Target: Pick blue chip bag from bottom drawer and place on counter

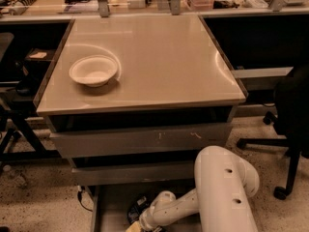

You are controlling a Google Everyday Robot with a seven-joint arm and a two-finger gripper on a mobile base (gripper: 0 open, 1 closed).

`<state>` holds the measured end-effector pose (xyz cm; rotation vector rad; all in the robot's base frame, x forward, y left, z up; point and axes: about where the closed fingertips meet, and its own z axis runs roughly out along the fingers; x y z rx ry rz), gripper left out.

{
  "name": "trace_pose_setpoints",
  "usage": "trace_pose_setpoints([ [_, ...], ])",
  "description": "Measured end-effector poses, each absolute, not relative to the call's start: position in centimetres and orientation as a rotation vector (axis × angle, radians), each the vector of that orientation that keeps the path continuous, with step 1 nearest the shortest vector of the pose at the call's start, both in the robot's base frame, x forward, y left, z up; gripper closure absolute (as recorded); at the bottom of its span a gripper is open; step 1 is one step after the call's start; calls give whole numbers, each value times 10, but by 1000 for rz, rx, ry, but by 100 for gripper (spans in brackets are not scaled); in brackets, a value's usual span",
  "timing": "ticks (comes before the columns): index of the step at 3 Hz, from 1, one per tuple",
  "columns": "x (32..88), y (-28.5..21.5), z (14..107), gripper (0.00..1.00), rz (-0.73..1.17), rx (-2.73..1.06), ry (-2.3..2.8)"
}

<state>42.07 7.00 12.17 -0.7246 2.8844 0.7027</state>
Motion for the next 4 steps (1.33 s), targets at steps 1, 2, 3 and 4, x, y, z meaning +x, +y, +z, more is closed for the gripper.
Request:
trace_pose_setpoints([
  [1, 421, 70, 122, 43, 703, -725, 2884],
  [2, 421, 70, 122, 66, 703, -725, 2884],
  [3, 421, 70, 122, 89, 703, -725, 2884],
  [4, 421, 70, 122, 100, 703, -725, 2884],
])
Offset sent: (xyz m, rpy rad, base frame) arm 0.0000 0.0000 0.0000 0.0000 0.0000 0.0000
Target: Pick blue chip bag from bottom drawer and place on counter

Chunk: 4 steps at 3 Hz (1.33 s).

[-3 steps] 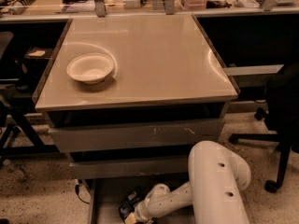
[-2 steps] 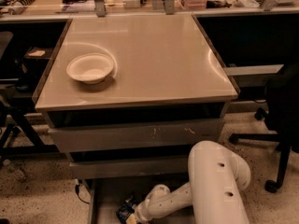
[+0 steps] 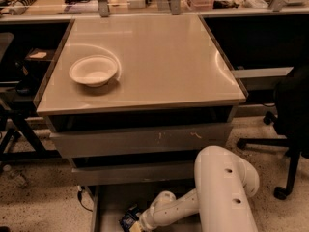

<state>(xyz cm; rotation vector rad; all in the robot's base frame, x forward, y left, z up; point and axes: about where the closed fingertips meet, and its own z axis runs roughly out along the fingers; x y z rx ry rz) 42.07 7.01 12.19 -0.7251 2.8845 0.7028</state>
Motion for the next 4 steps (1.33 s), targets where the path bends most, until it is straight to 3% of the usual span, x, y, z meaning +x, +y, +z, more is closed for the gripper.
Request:
trace_pose_setpoints([
  [3, 421, 63, 182, 100, 682, -688, 2941],
  [4, 421, 36, 217, 100, 647, -614, 2962],
])
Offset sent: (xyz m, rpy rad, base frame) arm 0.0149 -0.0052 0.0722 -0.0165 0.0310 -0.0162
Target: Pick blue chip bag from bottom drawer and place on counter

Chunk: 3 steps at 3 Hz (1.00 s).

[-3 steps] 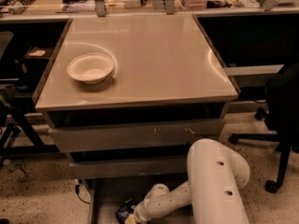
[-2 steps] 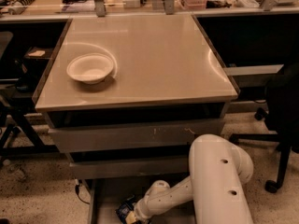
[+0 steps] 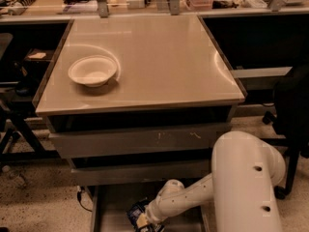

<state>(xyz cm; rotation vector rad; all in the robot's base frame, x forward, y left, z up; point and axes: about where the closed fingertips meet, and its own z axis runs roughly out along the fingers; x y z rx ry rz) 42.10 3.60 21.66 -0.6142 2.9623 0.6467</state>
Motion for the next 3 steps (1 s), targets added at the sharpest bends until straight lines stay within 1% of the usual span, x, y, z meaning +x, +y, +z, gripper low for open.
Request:
trace_pose_setpoints([
  [2, 421, -40, 298, 100, 520, -440, 2948],
  [3, 421, -41, 298, 100, 520, -441, 2948],
])
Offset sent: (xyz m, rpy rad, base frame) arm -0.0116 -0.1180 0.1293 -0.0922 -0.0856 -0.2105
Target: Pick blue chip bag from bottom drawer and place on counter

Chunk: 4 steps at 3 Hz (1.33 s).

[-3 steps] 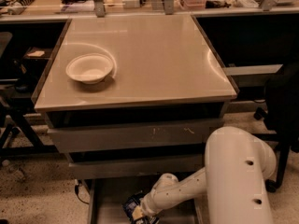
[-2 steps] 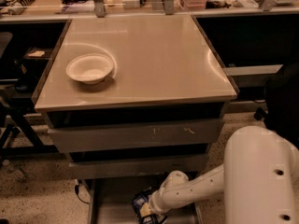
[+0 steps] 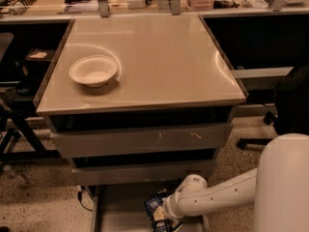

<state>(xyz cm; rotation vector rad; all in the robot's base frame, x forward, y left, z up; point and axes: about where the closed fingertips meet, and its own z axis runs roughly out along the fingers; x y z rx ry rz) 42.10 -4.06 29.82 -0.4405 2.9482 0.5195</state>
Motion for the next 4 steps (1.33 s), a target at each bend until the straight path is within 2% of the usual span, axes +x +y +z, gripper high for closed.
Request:
trace_pose_setpoints([
  [3, 403, -105, 419, 100, 318, -442, 2905],
  [4, 401, -112, 457, 100, 318, -453, 2854],
])
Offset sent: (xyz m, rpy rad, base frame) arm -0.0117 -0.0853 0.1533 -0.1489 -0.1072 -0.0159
